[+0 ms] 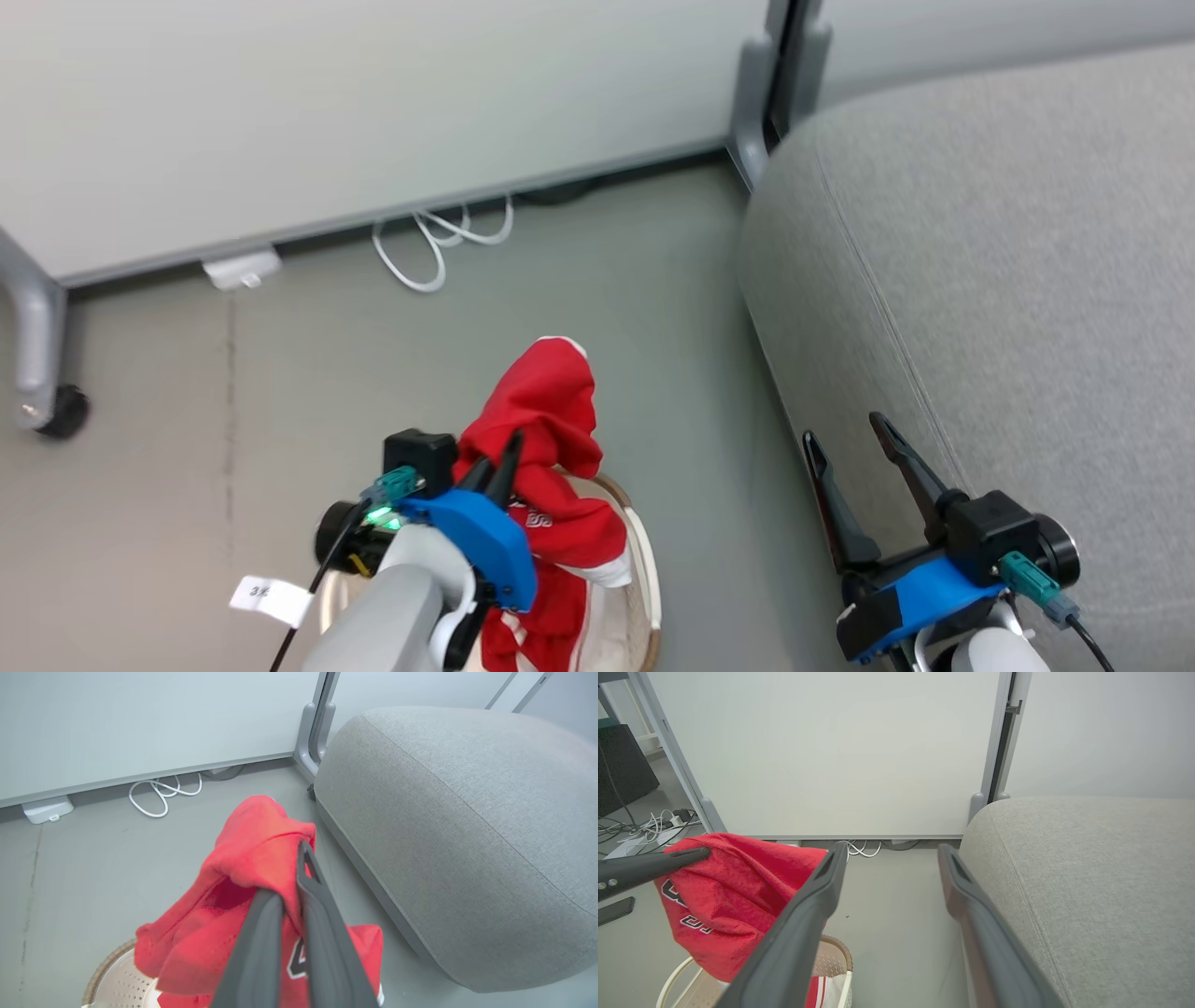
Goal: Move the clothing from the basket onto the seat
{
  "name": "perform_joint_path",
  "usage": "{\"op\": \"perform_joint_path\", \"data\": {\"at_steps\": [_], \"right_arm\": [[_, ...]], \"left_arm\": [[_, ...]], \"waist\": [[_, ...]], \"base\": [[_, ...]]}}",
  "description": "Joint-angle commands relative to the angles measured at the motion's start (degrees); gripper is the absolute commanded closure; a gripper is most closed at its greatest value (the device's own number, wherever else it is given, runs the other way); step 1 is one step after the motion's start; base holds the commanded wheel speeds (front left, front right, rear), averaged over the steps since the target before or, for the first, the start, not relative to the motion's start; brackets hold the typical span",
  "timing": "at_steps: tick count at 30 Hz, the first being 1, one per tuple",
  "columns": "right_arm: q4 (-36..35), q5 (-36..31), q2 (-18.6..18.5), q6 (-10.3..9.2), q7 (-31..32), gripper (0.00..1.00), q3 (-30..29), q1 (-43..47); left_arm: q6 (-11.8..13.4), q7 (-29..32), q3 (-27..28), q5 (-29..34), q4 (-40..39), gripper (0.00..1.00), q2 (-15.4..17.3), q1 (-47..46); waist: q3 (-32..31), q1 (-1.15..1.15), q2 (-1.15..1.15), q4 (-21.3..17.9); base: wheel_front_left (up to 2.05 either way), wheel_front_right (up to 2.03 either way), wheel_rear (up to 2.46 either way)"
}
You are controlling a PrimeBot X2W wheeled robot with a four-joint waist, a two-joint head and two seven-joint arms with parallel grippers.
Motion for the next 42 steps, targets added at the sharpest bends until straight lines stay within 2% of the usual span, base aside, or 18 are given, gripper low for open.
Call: {"op": "perform_joint_path", "data": {"at_steps": [1, 9, 15, 27, 32, 42], "right_arm": [[0.0, -0.4, -0.2, 0.03, 0.3, 0.00, -0.2, 1.5], [-1.8, -0.4, -0.2, 0.03, 2.3, 0.00, -0.4, 4.1], [-2.7, -0.1, -0.2, 0.03, 3.5, 0.00, -0.1, 4.6], [-5.0, -0.4, -0.1, 0.03, 5.4, 0.00, 0.2, 4.5], [-5.9, 1.7, -0.1, 0.03, 6.5, 0.00, 2.8, 2.5], [-0.2, 5.6, -0.2, 0.03, 15.7, 0.00, 8.5, -8.0]], "left_arm": [[-0.4, 0.4, -1.4, -0.7, -1.8, 1.00, 0.2, -0.1], [-0.4, 4.0, -8.4, -1.9, -10.6, 1.00, 0.8, -6.7], [-0.4, 5.6, -11.2, -1.9, -12.9, 1.00, 0.6, -11.0], [-0.4, 4.4, -13.5, -4.0, -12.1, 1.00, 0.0, -15.3], [-0.4, 3.8, -14.2, -4.7, -11.2, 1.00, -0.1, -15.8], [-0.3, 3.3, -16.2, -5.4, -10.7, 1.00, -0.2, -17.7]], "waist": [[-5.3, 0.02, -0.01, 3.9], [-8.3, 0.02, -0.01, 7.0], [-8.5, 0.02, -0.01, 7.9], [-8.6, 0.02, -0.01, 7.6], [-8.3, 0.02, -0.01, 7.1], [-6.3, 0.02, -0.01, 6.9]], "base": [[0.00, 0.00, 0.00], [0.00, 0.00, 0.00], [0.00, 0.00, 0.00], [0.00, 0.00, 0.00], [0.00, 0.00, 0.00], [0.00, 0.00, 0.00]]}}
